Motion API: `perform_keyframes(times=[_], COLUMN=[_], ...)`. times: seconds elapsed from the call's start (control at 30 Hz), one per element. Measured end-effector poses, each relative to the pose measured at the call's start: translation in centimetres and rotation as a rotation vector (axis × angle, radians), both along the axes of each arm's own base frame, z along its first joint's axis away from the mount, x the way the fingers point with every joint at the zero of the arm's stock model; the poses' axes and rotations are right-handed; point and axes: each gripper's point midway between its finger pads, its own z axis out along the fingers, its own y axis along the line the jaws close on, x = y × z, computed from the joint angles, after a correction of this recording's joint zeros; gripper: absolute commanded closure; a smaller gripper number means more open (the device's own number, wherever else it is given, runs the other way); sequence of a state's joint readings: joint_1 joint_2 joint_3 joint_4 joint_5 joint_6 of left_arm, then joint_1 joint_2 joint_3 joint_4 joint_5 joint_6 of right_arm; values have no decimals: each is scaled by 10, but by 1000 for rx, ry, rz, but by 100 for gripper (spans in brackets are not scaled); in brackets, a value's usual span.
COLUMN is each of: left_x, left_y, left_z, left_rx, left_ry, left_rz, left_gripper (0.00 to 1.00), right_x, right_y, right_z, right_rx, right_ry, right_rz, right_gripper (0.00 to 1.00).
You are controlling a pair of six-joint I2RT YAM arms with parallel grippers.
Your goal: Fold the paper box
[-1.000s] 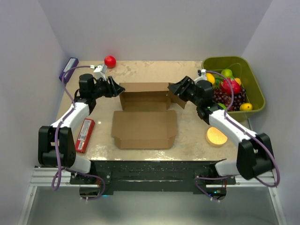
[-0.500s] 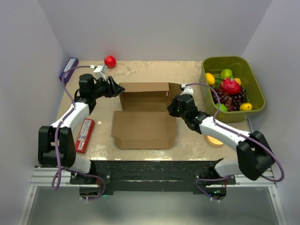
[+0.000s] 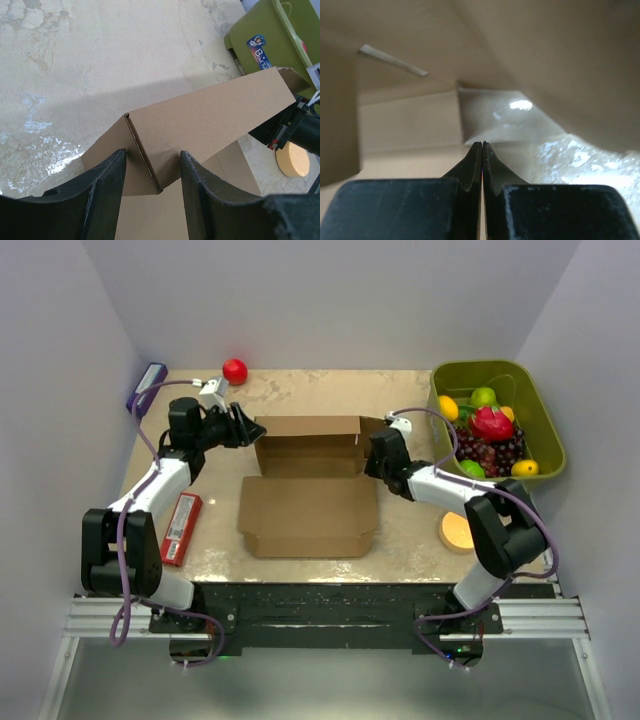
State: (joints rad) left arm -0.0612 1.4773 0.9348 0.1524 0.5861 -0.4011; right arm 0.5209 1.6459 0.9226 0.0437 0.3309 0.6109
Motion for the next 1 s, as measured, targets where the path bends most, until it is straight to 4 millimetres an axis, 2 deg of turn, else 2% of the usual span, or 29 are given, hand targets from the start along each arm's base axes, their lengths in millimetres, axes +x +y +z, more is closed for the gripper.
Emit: perform_keyframes(times=[0.13,0.27,0.63,0.83,1.0], left_x=[0,0,0,1,3], left_y=[0,0,0,0,0], left_z=[0,0,0,-1,-2], left_rx=[0,0,1,2,-1], left_ry=[0,1,1,1,-4], left_rz=[0,-1,2,4,-1], left_gripper=[49,49,49,49,49], right_x=[11,20,40,38,27], right_y=[-5,-1,34,48,59], right_z=[-8,-10,2,6,2], right_rx=[-4,8,133,167,170], right_ry=[5,-14,-112,-133,-149], right_rz=[-23,-17,89,134,161], right_gripper=[100,100,100,100,100])
